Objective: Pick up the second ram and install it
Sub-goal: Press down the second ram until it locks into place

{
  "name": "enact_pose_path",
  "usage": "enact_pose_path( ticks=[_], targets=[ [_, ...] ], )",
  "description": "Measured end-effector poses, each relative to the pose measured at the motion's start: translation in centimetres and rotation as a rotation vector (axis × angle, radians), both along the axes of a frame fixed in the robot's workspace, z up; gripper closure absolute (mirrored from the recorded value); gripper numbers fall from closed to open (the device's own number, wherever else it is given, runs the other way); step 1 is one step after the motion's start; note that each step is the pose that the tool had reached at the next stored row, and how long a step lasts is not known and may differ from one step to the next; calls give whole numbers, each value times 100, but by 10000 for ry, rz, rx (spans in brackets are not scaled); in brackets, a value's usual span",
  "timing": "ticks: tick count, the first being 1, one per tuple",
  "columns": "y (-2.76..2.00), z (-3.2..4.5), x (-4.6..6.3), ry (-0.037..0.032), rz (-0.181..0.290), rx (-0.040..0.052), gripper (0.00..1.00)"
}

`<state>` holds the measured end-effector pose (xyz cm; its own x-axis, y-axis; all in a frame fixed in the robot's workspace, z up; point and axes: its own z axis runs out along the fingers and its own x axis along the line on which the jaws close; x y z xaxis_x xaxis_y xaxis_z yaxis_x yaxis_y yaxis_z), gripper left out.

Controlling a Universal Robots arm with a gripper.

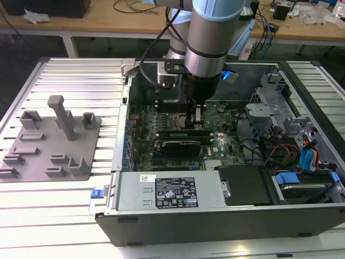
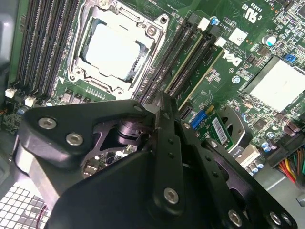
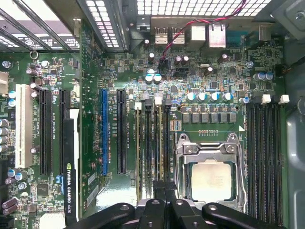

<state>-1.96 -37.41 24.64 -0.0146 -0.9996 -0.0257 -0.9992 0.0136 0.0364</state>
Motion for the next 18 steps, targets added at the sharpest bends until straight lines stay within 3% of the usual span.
enact_pose_path(
  ticks=[8,16,18],
  targets=[
    [1,0,36,0,0,1,92],
    [1,-3,461,1,-1,0,92],
    [2,-3,512,1,2,0,92]
  ],
)
